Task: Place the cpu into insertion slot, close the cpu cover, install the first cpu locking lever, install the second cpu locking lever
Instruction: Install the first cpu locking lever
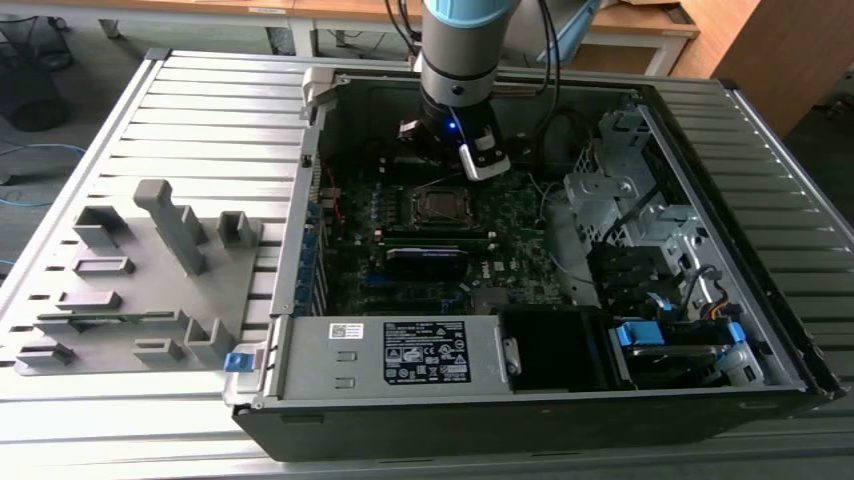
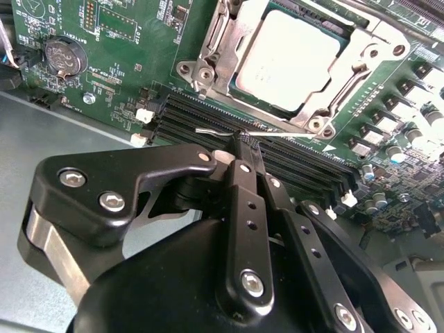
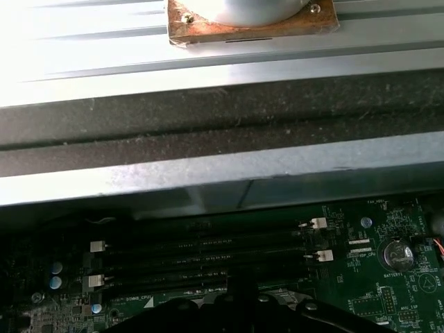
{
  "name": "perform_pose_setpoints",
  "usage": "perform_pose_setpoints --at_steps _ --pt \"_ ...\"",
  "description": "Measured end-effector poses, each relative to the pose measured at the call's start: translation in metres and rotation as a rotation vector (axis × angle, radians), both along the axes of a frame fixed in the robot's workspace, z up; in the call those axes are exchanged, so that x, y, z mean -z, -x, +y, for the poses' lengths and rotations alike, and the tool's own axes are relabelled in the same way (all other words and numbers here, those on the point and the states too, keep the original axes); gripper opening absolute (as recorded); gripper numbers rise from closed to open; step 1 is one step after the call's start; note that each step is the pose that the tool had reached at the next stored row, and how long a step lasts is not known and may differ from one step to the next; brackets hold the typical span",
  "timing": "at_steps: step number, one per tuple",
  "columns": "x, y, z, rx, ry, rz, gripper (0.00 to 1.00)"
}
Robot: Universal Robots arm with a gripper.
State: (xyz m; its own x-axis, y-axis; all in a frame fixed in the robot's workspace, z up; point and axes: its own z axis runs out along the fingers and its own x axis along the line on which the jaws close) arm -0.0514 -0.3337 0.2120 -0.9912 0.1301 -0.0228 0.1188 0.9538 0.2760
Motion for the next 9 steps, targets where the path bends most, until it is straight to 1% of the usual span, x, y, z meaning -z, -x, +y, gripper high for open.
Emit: perform_pose_setpoints --at_steps 9 --pt "0.0039 0.0 0.0 0.0 0.0 0.0 0.11"
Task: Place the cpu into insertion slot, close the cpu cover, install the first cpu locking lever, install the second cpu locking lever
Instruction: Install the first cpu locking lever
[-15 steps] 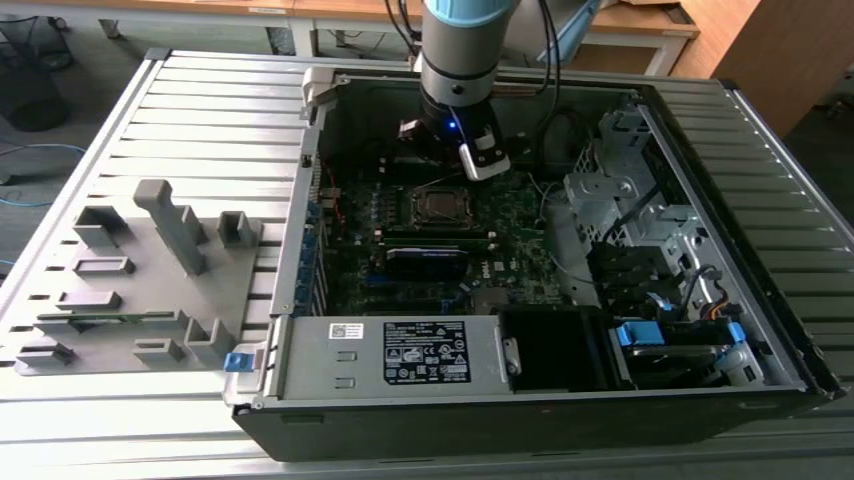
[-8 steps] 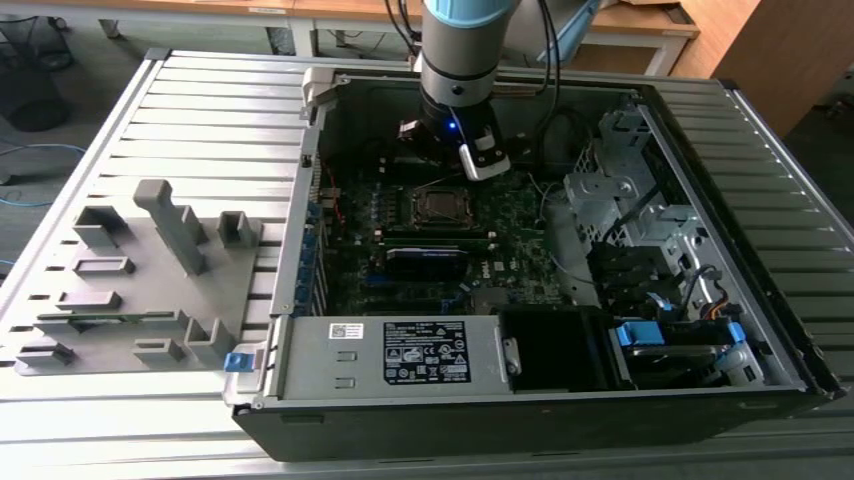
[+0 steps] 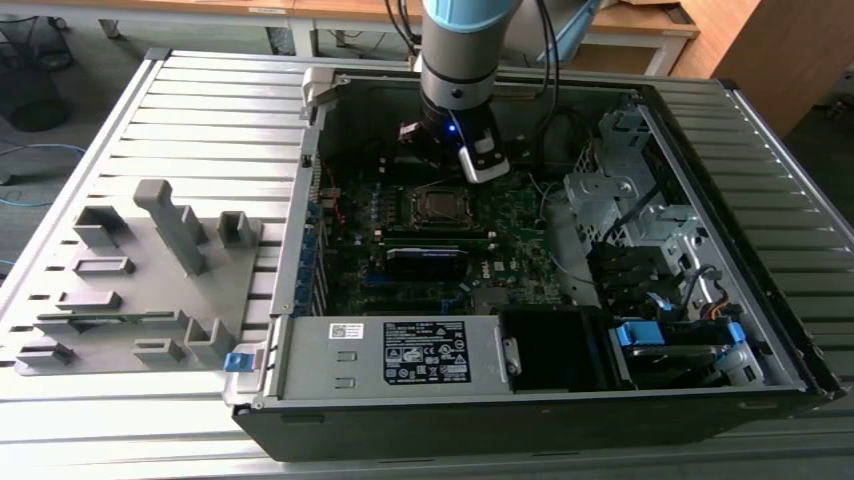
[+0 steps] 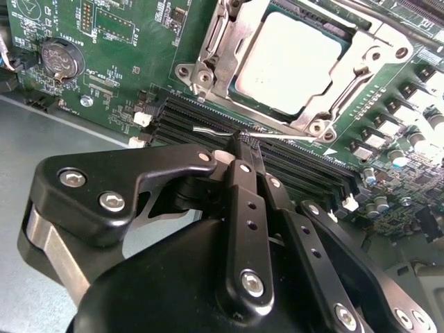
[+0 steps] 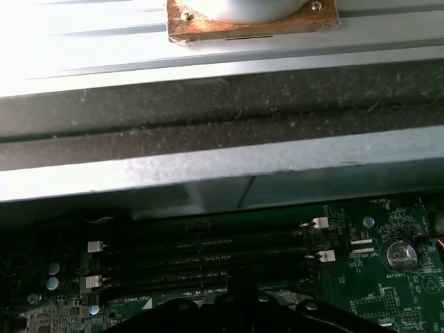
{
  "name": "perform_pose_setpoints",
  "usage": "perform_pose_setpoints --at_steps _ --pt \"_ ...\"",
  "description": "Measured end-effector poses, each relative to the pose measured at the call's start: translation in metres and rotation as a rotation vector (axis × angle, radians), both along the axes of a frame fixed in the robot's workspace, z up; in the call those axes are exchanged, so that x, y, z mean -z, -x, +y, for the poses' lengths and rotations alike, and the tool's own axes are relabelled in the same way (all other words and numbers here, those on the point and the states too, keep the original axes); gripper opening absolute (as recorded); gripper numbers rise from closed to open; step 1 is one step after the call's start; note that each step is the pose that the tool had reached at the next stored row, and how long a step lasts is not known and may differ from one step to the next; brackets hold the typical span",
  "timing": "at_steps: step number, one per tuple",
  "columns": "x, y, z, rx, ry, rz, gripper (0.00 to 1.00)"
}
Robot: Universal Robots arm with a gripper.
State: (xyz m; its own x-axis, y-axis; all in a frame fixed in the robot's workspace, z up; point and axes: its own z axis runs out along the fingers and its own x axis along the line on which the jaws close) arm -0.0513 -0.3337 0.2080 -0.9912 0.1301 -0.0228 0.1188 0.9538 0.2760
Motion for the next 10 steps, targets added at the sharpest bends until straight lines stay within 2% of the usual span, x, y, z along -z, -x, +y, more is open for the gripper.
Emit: perform_pose_setpoints --at_steps 10 --pt "0.0041 -0.0008 0.0 0.0 0.0009 0.0002 0.11"
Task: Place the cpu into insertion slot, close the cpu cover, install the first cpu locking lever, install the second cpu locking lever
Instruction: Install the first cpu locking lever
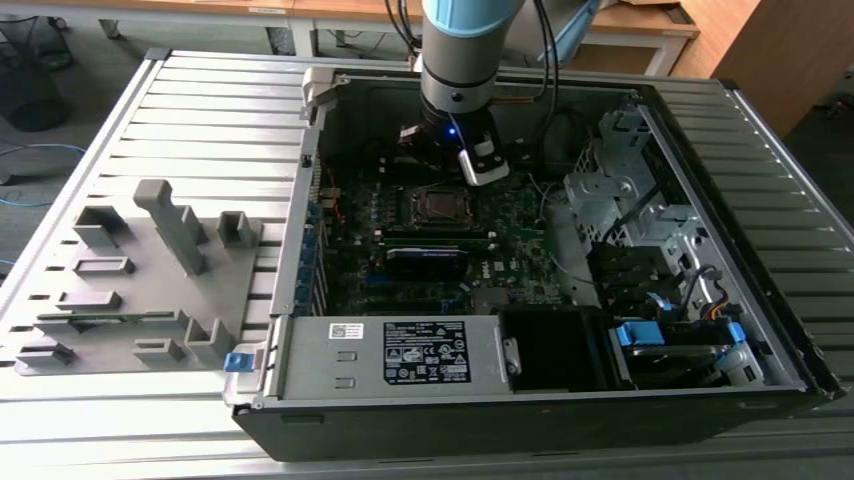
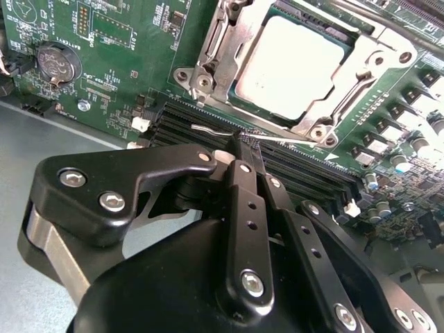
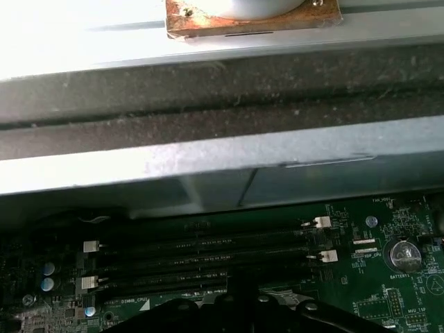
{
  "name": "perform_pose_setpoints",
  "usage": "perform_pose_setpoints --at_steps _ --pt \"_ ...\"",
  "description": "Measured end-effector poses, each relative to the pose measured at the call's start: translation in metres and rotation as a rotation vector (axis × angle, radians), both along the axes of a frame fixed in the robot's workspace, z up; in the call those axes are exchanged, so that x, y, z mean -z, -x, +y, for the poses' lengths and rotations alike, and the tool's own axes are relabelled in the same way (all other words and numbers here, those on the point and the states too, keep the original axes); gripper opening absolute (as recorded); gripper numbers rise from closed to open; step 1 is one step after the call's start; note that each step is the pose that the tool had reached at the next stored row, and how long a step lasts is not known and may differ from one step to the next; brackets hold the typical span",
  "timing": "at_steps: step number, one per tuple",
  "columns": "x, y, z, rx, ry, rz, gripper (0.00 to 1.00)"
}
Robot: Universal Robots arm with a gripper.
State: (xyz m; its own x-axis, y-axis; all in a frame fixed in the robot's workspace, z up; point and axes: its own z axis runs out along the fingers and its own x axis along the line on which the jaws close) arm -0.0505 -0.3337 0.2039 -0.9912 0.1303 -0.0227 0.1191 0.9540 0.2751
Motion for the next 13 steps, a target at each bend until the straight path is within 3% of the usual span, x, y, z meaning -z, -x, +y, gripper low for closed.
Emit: perform_pose_setpoints --at_steps 13 --pt "0.0037 -0.0014 0.0 0.0 0.0019 -0.0002 0.11"
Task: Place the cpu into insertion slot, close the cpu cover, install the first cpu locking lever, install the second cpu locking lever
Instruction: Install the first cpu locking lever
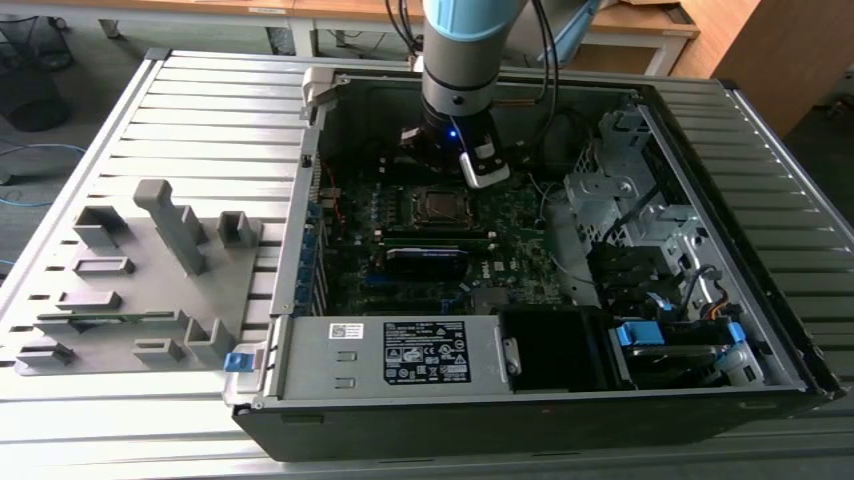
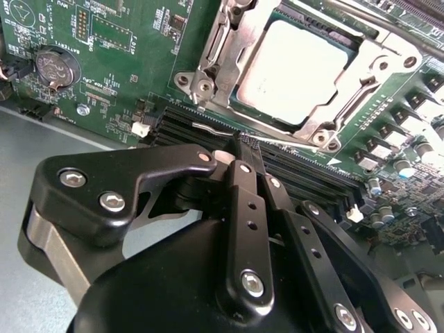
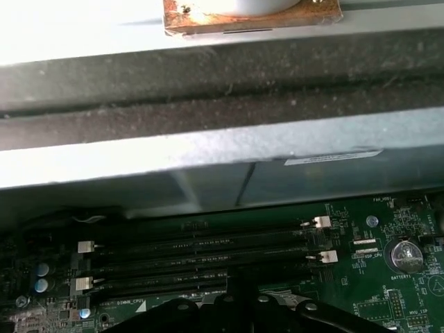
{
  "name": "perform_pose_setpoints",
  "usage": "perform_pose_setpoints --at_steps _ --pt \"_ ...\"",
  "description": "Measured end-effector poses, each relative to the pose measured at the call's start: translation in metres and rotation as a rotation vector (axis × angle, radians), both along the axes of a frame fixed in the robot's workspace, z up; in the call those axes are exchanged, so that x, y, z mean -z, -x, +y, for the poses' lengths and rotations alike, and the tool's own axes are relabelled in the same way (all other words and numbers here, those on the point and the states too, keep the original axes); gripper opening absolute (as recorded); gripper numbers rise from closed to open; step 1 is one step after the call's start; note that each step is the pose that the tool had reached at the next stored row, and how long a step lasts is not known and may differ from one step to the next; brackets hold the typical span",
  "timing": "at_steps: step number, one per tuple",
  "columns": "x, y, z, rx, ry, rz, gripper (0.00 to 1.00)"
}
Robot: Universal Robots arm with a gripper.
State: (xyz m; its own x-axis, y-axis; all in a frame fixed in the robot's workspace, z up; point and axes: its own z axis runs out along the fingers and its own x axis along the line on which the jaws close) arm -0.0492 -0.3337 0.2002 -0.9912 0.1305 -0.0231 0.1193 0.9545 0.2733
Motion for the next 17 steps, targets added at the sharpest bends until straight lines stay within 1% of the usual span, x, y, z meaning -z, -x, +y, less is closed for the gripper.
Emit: perform_pose_setpoints --at_steps 7,17 --pt "0.0016 -0.0017 0.0 0.002 0.0031 0.0 0.11" --pt "0.0026 -0.002 0.0 0.033 0.0092 -0.0001 0.11"
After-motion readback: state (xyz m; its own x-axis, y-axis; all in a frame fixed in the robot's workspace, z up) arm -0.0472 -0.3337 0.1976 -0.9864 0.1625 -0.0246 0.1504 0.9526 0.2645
